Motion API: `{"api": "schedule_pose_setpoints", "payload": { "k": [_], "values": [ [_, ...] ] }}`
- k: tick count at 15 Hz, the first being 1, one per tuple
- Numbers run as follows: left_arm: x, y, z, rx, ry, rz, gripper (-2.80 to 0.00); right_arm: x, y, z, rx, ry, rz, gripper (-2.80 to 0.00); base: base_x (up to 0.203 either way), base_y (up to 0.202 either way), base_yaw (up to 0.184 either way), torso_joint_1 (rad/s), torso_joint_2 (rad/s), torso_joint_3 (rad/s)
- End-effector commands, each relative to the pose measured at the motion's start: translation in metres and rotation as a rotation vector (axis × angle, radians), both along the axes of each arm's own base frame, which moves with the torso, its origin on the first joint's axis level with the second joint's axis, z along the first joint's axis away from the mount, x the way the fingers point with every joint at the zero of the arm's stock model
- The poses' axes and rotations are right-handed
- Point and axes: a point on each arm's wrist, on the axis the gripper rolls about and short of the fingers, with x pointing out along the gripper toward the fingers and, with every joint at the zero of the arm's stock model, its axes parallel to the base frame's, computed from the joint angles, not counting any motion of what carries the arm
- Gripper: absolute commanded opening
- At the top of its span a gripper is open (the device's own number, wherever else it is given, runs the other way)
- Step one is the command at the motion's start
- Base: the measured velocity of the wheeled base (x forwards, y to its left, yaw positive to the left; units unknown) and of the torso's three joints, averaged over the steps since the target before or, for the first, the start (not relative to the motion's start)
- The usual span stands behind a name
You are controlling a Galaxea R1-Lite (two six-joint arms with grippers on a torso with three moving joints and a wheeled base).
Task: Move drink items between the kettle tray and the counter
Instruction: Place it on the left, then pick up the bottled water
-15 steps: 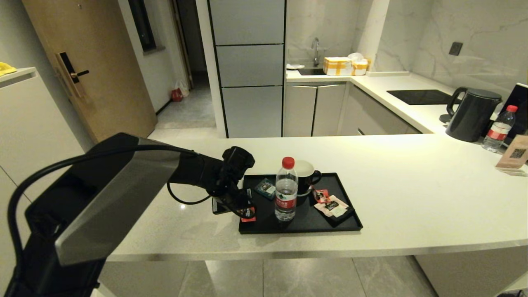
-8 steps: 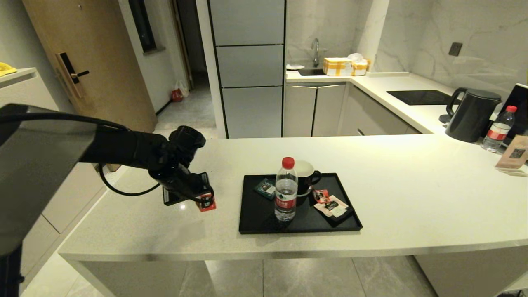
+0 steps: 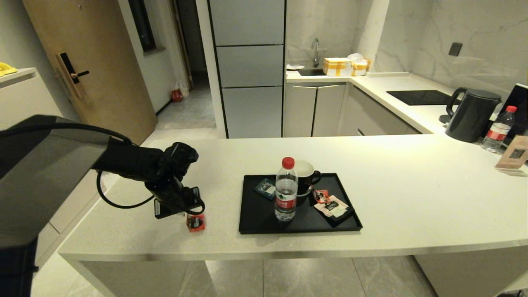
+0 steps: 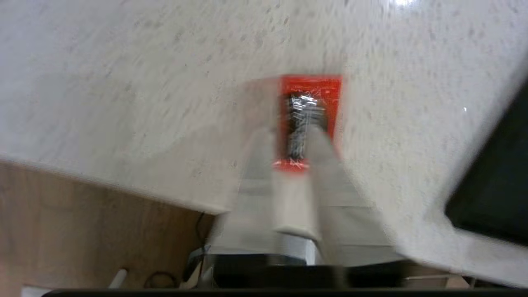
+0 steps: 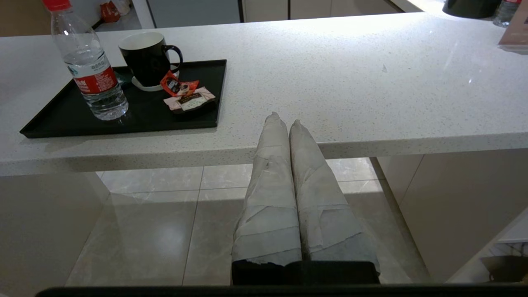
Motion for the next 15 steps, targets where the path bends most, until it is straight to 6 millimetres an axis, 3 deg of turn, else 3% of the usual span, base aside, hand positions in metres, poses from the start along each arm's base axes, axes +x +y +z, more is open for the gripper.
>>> {"api": "schedule_pose_setpoints", "payload": {
  "k": [1, 3, 7, 11, 15],
  "values": [
    [0.004, 0.000, -0.016, 0.008, 0.033, 0.006, 0.00, 0.000, 0.000, 0.000, 0.000, 0.003, 0.000, -2.80, 0.000, 0.000, 0.000, 0.000, 0.00, 0.000],
    [0.008, 0.000, -0.022, 0.003, 0.034, 0.008, 0.00, 0.000, 0.000, 0.000, 0.000, 0.003, 0.000, -2.80, 0.000, 0.000, 0.000, 0.000, 0.00, 0.000],
    [0.006, 0.001, -0.016, -0.009, 0.019, 0.009, 0.00, 0.000, 0.000, 0.000, 0.000, 0.003, 0.000, -2.80, 0.000, 0.000, 0.000, 0.000, 0.00, 0.000],
    [-0.022, 0.000, 0.054, -0.194, -0.101, -0.083, 0.00, 0.000, 0.000, 0.000, 0.000, 0.003, 0.000, -2.80, 0.000, 0.000, 0.000, 0.000, 0.00, 0.000],
    [-0.046, -0.011, 0.070, -0.243, -0.112, -0.155, 0.00, 0.000, 0.000, 0.000, 0.000, 0.003, 0.000, -2.80, 0.000, 0.000, 0.000, 0.000, 0.00, 0.000]
  ]
}}
